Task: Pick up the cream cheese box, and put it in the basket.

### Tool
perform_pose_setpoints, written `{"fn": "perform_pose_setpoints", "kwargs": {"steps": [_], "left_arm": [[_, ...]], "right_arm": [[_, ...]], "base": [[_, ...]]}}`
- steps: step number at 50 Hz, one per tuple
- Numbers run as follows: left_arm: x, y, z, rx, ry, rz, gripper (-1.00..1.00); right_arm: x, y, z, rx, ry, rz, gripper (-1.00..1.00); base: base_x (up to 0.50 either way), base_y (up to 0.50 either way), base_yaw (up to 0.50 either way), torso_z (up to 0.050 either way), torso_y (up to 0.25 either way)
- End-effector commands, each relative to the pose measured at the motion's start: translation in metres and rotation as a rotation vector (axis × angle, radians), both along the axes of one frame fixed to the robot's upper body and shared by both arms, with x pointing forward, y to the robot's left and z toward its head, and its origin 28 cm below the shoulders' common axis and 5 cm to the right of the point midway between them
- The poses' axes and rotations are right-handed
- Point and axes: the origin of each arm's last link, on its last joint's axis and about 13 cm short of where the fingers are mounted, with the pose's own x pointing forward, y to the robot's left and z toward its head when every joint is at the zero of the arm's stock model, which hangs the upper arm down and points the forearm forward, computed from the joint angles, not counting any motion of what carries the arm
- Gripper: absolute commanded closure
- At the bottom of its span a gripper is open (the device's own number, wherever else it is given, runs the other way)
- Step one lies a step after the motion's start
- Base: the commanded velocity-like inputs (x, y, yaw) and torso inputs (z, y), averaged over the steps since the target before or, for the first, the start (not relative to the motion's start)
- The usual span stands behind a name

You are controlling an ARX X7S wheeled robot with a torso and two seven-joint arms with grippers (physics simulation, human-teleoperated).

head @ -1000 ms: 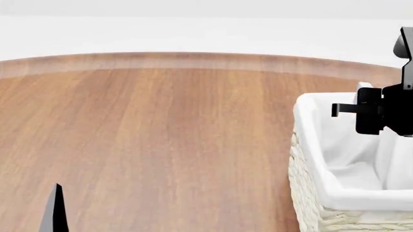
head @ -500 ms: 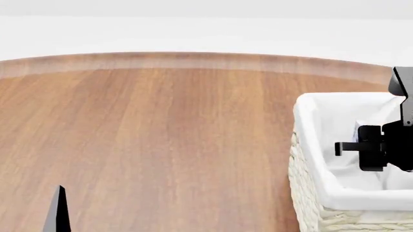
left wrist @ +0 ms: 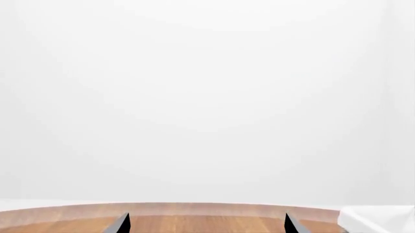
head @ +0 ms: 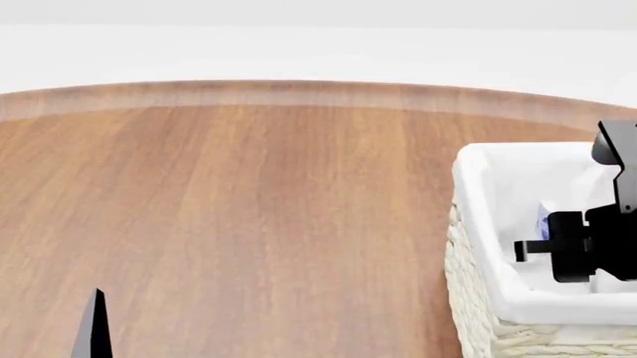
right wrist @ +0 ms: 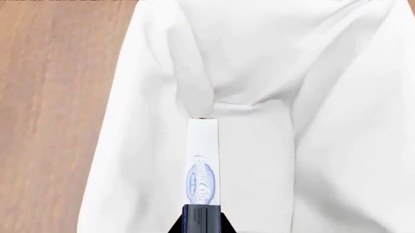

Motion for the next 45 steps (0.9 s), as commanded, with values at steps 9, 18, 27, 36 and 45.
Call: {"fn": "perform_pose_setpoints", "kwargs": {"steps": [9, 18, 27, 36, 45], "left_arm": [[0.000, -0.001, 0.000, 0.001, 0.000, -0.002, -1.00], [-0.001, -0.001, 0.001, 0.001, -0.003, -0.003, -1.00], [-0.001, -0.001, -0.001, 0.000, 0.000, -0.004, -1.00], [-0.001, -0.001, 0.000, -0.001, -0.003, -0.003, -1.00], [-0.001, 0.000, 0.000, 0.000, -0.002, -0.002, -1.00]], "right_arm": [[0.003, -0.003, -0.002, 0.002, -0.042, -0.020, -1.00], [0.004, -0.005, -0.002, 0.003, -0.051, -0.027, -1.00], [0.006, -0.001, 0.020, -0.021, -0.149, -0.013, -1.00], [0.012, 0.008, 0.048, -0.042, -0.358, -0.044, -1.00], [0.003, 0.024, 0.042, -0.055, -0.528, -0.051, -1.00]], "base": [[0.00, 0.00, 0.00, 0.000, 0.000], [0.00, 0.00, 0.00, 0.000, 0.000], [0.00, 0.00, 0.00, 0.000, 0.000], [0.00, 0.00, 0.00, 0.000, 0.000], [0.00, 0.00, 0.00, 0.000, 0.000]]}}
